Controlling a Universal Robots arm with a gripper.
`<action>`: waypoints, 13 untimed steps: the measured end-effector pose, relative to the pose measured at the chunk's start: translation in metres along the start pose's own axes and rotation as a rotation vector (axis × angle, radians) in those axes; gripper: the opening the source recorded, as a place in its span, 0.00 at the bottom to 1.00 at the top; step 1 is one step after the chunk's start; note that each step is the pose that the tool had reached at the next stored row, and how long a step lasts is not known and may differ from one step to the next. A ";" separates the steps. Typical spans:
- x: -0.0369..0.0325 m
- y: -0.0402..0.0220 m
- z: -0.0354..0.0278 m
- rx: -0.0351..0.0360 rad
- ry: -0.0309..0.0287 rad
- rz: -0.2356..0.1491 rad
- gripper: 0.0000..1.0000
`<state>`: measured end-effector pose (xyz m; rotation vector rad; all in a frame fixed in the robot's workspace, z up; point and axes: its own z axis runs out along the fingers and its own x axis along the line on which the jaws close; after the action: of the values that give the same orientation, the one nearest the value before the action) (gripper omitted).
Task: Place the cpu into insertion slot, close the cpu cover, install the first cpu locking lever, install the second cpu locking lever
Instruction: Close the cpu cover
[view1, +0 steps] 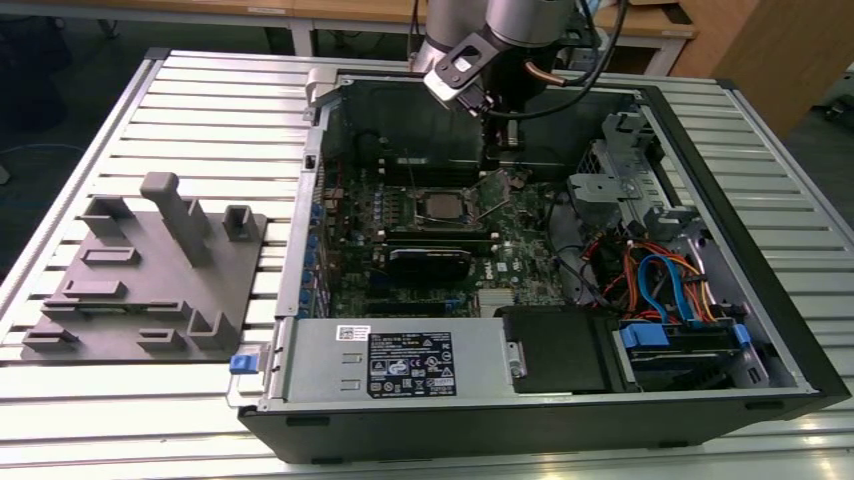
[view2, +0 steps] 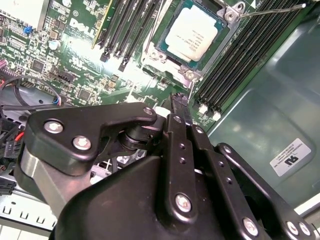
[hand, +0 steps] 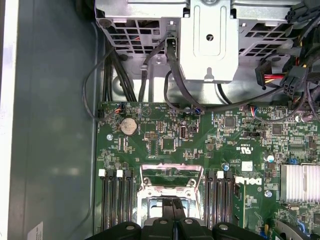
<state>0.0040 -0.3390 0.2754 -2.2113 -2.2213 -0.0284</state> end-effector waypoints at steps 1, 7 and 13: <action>0.0000 0.0004 0.0000 -0.0001 0.0000 0.000 0.10; 0.0000 0.0040 0.0000 0.0000 -0.0001 0.000 0.10; 0.0000 0.0068 0.0001 0.0000 0.0000 0.000 0.10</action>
<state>0.0108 -0.3390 0.2754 -2.2113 -2.2212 -0.0283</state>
